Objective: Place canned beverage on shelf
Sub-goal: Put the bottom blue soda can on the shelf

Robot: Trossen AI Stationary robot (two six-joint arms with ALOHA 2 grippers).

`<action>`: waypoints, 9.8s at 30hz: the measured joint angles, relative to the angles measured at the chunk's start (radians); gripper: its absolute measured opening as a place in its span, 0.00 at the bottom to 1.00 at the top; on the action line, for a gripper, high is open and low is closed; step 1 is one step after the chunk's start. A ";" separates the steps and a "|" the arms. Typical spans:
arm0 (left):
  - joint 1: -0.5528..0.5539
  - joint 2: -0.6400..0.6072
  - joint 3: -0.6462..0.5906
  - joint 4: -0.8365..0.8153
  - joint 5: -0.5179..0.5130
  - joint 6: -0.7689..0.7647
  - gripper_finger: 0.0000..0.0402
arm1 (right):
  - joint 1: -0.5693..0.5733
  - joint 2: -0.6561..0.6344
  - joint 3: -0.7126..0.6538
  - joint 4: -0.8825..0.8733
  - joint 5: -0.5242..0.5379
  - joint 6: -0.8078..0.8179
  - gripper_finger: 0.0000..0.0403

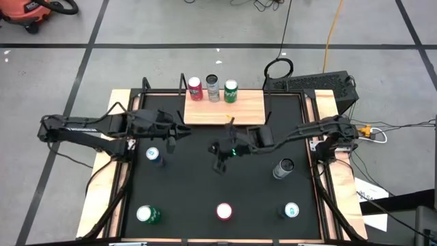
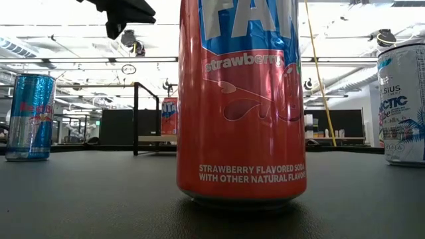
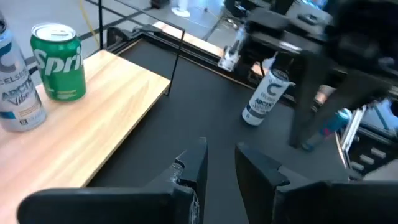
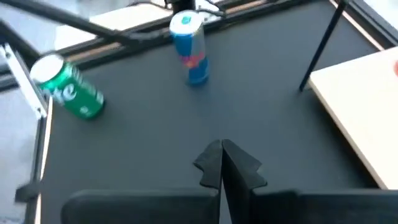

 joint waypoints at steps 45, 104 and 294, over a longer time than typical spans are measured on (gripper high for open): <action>-0.582 0.402 0.001 0.048 -0.148 -0.610 0.35 | 0.452 -0.332 -0.539 0.234 0.353 0.329 0.57; -0.495 0.288 0.440 -1.279 -0.240 -1.034 0.72 | 0.351 -0.270 -0.536 0.294 0.144 0.316 0.89; 0.232 0.604 0.225 0.319 0.623 0.317 0.72 | -0.132 -0.342 -0.294 -0.019 -0.043 0.007 0.57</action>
